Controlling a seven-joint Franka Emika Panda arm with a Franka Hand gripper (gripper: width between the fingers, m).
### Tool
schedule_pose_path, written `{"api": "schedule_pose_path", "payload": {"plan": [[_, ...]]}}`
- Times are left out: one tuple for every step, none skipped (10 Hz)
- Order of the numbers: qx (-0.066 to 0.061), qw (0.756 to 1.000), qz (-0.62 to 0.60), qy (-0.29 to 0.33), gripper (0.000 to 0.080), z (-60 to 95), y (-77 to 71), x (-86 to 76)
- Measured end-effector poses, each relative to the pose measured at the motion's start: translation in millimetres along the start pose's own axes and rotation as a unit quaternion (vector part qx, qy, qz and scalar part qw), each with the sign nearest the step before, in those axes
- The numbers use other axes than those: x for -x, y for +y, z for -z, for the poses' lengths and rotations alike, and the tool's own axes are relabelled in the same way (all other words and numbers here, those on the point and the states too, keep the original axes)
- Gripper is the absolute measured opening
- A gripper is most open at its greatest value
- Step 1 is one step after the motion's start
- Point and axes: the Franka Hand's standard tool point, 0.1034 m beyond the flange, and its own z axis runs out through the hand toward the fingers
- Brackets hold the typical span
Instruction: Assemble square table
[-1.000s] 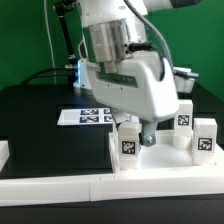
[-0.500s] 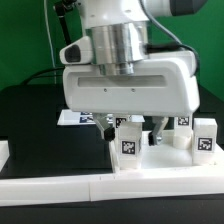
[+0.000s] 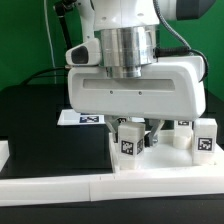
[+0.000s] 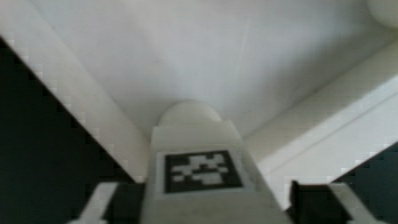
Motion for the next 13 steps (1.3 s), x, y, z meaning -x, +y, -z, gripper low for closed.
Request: {"api": "schedule_pose_path", "payload": {"plan": [[0.000, 1.000, -0.031, 0.000, 0.0292, -0.1, -0.4, 0.1], [0.000, 0.998, -0.063, 0.000, 0.0287, 0.0, -0.3, -0.1], [-0.001, 0.995, -0.096, 0.001, 0.0287, 0.1, -0.2, -0.4], [-0.001, 0.993, -0.121, 0.001, 0.0287, 0.1, -0.3, -0.4], [-0.001, 0.986, -0.166, 0.000, 0.0287, 0.0, 0.0, -0.7], [0.000, 0.968, -0.252, -0.006, 0.0287, -0.3, 1.0, -0.9], [-0.001, 0.944, -0.329, -0.015, 0.0287, -0.6, 0.8, 0.7], [-0.009, 0.920, -0.390, -0.024, 0.0287, -0.8, 0.1, 0.6], [-0.020, 0.895, -0.443, -0.034, 0.0287, -0.2, -0.6, -0.5], [-0.038, 0.847, -0.528, -0.043, 0.0287, -0.9, -1.7, -1.6], [-0.041, 0.821, -0.567, -0.044, 0.0287, -1.8, -0.1, -2.1], [-0.040, 0.812, -0.581, -0.044, 0.0288, -1.9, -0.1, -2.1], [-0.037, 0.803, -0.594, -0.042, 0.0288, -2.4, 1.2, -2.0]]}}
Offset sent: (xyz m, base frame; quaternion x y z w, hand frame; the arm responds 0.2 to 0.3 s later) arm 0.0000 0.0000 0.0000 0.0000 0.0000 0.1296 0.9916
